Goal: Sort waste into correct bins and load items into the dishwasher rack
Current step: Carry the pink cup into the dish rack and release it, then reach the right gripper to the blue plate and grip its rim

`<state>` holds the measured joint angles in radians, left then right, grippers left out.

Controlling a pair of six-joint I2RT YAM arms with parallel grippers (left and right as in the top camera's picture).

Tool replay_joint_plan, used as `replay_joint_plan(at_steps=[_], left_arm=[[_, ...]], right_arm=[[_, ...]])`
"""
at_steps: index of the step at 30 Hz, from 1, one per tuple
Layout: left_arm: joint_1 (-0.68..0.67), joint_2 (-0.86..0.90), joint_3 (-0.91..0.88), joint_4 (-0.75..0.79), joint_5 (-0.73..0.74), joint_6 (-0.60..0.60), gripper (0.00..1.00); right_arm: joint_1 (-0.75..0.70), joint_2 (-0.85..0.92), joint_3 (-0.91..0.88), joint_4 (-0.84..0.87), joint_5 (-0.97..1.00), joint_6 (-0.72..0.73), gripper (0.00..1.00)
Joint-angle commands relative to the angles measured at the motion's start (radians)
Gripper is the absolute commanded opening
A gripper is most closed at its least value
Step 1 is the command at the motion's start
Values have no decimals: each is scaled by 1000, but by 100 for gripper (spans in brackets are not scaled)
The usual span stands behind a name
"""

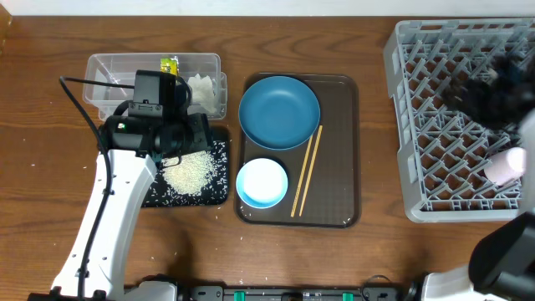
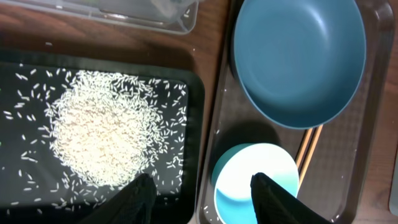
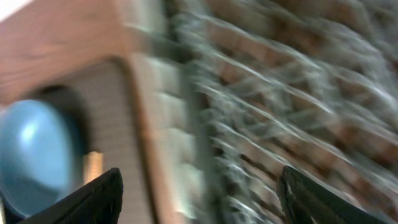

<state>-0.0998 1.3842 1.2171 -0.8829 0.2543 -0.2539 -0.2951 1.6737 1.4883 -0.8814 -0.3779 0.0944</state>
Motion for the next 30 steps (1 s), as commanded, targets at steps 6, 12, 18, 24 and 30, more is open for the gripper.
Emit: replay_joint_plan(at_steps=[6, 12, 18, 24, 30], left_arm=[[3, 2, -17, -14, -13, 10, 54], [3, 2, -17, -14, -13, 10, 54], [3, 2, -17, -16, -13, 10, 54], [3, 2, -17, -25, -13, 10, 54], [3, 2, -17, -26, -13, 10, 54]], right_arm=[[419, 66, 3, 193, 175, 82, 75], [614, 227, 3, 274, 348, 190, 59], [689, 383, 3, 342, 399, 294, 47], [697, 422, 3, 382, 401, 358, 13], [641, 342, 56, 397, 404, 324, 1]])
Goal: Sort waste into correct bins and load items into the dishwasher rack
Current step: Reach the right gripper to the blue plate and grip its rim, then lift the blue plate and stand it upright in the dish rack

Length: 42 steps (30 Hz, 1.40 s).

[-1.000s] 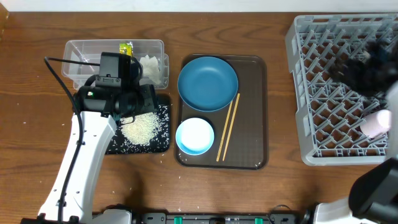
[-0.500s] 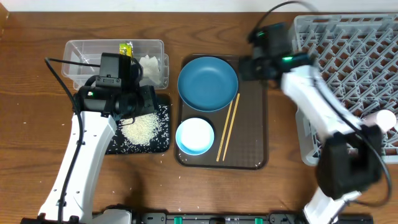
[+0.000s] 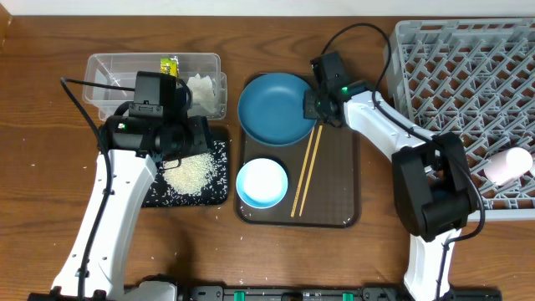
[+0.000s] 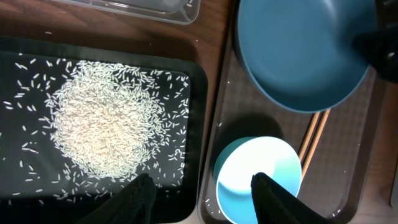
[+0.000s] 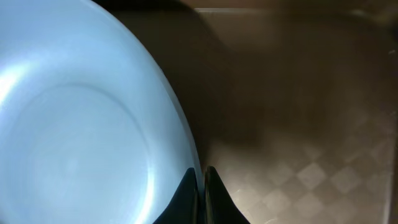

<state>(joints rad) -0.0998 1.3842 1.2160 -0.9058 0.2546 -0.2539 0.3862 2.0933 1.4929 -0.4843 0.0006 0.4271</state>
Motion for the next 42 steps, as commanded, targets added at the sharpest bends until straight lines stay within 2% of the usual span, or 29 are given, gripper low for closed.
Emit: replay_joint_plan(at_steps=[1, 8, 13, 16, 24, 31, 36, 42], left_arm=[[3, 2, -16, -3, -13, 10, 54], [3, 2, -16, -2, -13, 10, 54], [3, 2, -16, -2, -13, 10, 54], [3, 2, -16, -3, -13, 10, 54], [3, 2, -16, -10, -13, 10, 54], [3, 2, -16, -10, -13, 10, 54], [3, 2, -16, -10, -13, 10, 54], [3, 2, -16, -6, -13, 10, 54]], right_arm=[[-56, -101, 66, -5, 26, -31, 1], [-233, -360, 142, -24, 216, -317, 1], [-365, -477, 142, 76, 460, -616, 1], [-445, -488, 142, 158, 597, -740, 1], [-639, -407, 142, 368, 862, -917, 1], [-726, -259, 142, 586, 1009, -1126, 1], [-750, -158, 142, 694, 1050, -1200, 1], [-731, -63, 141, 690, 1101, -1171, 1]])
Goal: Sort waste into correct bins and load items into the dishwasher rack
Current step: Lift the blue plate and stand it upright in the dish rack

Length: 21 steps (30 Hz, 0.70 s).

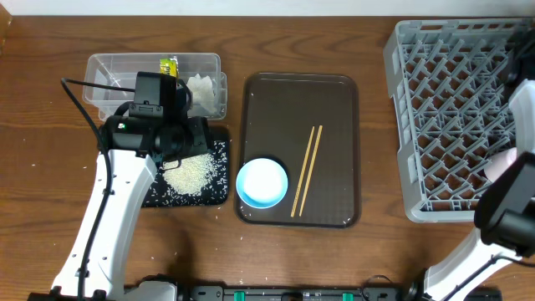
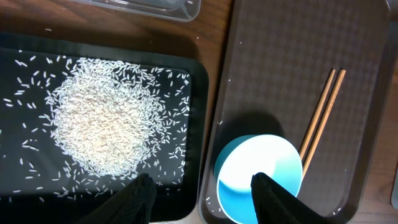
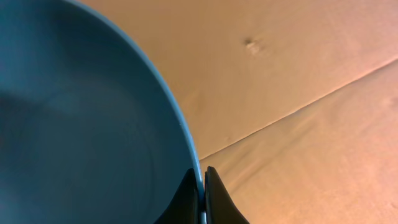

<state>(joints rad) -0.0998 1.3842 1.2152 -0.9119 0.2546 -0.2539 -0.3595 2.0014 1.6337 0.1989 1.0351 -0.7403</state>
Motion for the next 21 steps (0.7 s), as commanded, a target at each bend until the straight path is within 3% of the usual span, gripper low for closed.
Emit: replay_joint_plan(at_steps=[1, 8, 17, 19, 21], left_arm=[[3, 2, -15, 0, -13, 10, 54], [3, 2, -15, -5, -21, 6, 54], [3, 2, -15, -7, -20, 6, 54], [3, 2, -15, -9, -21, 6, 54], [3, 2, -15, -6, -21, 6, 54]], right_arm=[[19, 45, 0, 6, 82, 5, 1], [96, 79, -1, -84, 64, 121, 1], [211, 79, -2, -180, 60, 140, 2], [230, 79, -1, -233, 60, 157, 5], [244, 79, -1, -287, 60, 188, 15]])
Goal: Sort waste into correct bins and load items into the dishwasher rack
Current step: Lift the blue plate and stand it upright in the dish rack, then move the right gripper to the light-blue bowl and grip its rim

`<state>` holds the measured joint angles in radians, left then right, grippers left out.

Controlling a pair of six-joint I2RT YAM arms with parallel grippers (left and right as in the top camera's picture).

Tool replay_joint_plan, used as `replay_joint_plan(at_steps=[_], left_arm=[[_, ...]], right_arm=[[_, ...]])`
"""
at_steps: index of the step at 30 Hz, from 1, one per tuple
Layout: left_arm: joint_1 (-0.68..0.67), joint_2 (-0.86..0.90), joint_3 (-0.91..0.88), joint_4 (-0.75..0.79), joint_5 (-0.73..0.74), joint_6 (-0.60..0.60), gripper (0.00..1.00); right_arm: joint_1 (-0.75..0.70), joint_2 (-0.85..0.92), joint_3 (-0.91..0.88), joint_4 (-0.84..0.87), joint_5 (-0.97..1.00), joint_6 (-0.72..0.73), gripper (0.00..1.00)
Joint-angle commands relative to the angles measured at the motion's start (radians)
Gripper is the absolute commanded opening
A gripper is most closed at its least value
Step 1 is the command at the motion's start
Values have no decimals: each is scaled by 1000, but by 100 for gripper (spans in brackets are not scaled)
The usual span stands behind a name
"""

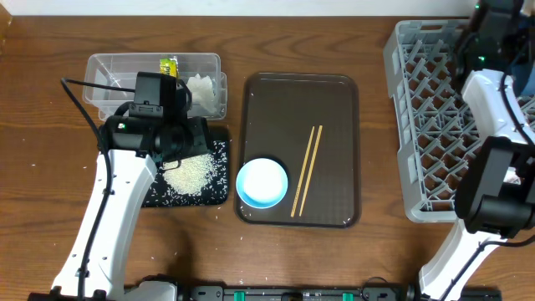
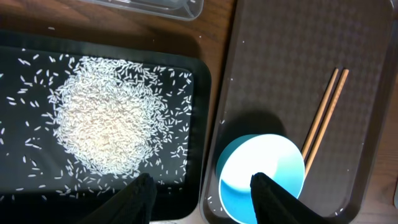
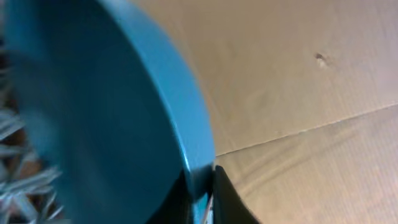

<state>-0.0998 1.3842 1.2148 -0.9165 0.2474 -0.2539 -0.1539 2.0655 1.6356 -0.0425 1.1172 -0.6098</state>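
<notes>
A large blue plate (image 3: 112,112) fills the right wrist view, turned nearly edge-on, with my right gripper (image 3: 202,186) shut on its rim. In the overhead view that gripper (image 1: 487,25) is above the far end of the grey dish rack (image 1: 435,125). On the brown tray (image 1: 334,109) lie a small light-blue bowl (image 1: 262,182) and a pair of chopsticks (image 1: 306,170). My left gripper (image 2: 205,196) hangs open over the seam between the black tray (image 2: 199,124) and the brown tray, one finger above the bowl (image 2: 261,177).
A pile of rice (image 1: 191,171) lies on the black tray (image 1: 216,194). Behind it stands a clear bin (image 1: 113,67) holding paper and a wrapper. A strip of rack grid (image 3: 18,168) shows at the left of the right wrist view.
My right arm has come in from the table's far right edge to above the rack's far end, and the plate is tilted more edge-on. The left arm has not moved.
The blue plate first lay on the brown tray while my right gripper was open over the rack. Then the gripper was shut on the plate's right rim on the tray. Later the plate was off the tray, held aloft, and it is now above the rack.
</notes>
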Motion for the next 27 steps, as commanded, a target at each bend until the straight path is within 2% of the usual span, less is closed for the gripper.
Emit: replay_joint_plan(at_steps=[1, 4, 9, 14, 18, 19, 24, 27], left_arm=[[3, 2, -14, 2, -14, 6, 54], [3, 2, -14, 14, -14, 6, 54], [3, 2, -14, 17, -14, 6, 54], [3, 2, -14, 17, -14, 6, 54], [3, 2, -14, 15, -13, 6, 55], [3, 2, -14, 15, -13, 6, 58], [3, 2, -14, 7, -14, 6, 61], [3, 2, -14, -5, -14, 6, 61]], right_arm=[[45, 14, -3, -80, -22, 86, 20], [57, 14, -3, -163, -22, 198, 47], [59, 4, -3, -193, 6, 232, 66], [78, -91, -3, -206, 0, 232, 80], [140, -211, -3, -304, -198, 230, 83], [159, -235, -3, -352, -273, 243, 83], [282, -323, -3, -638, -819, 434, 79], [358, -320, -3, -724, -1171, 567, 74]])
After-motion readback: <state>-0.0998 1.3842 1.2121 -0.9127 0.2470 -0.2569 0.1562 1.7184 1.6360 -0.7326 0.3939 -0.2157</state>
